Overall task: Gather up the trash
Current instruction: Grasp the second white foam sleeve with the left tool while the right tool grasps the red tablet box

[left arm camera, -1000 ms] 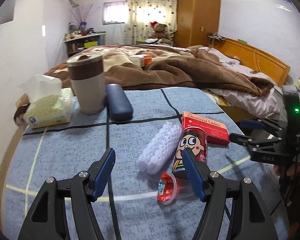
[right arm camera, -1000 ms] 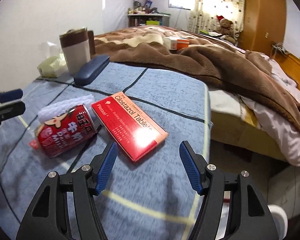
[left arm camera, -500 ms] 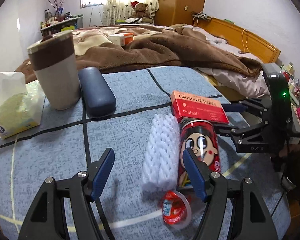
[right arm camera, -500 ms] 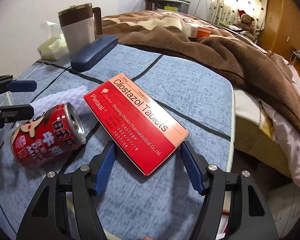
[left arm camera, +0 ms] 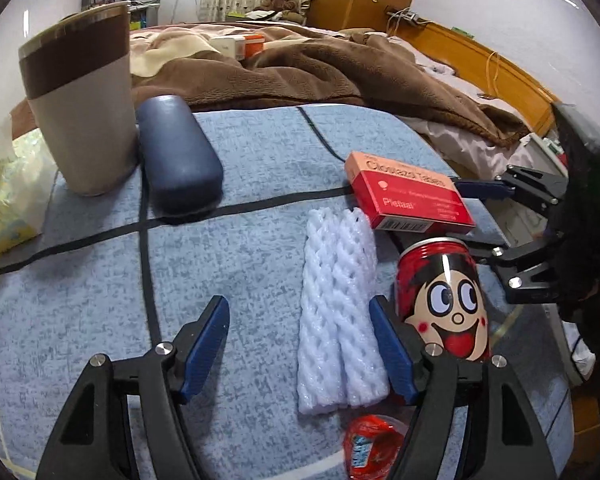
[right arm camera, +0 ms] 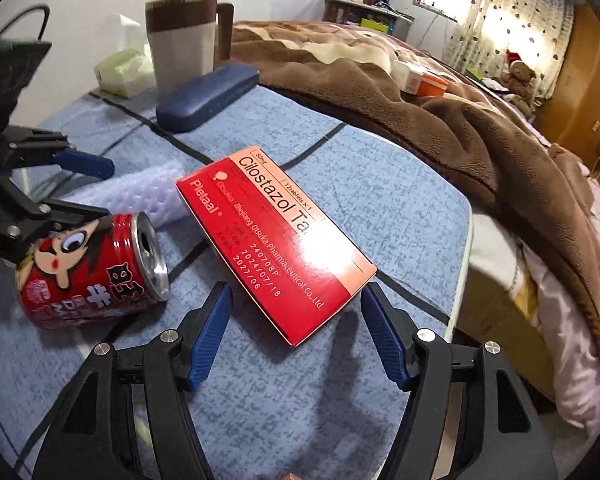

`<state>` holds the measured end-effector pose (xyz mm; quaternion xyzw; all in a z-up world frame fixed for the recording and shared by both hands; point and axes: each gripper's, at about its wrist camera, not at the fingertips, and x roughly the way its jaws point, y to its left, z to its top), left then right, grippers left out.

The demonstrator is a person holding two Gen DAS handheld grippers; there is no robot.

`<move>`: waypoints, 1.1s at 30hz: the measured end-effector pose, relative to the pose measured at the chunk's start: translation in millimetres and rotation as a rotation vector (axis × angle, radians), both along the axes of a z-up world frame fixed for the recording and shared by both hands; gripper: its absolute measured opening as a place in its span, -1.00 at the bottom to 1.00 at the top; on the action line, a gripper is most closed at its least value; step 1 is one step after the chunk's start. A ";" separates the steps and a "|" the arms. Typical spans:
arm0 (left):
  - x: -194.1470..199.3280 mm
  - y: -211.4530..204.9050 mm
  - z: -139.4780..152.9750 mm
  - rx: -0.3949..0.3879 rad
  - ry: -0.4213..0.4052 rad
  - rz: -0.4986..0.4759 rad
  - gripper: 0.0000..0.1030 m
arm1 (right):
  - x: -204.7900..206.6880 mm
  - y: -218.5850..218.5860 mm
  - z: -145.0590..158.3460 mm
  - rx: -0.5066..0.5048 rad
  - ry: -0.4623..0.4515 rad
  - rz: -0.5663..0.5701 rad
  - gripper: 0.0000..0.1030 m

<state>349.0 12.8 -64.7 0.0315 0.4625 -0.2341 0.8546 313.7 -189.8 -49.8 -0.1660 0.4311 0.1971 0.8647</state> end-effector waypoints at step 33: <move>12.9 -3.2 -3.3 0.053 -0.055 0.063 0.47 | 39.0 7.1 2.9 0.042 0.014 0.074 0.50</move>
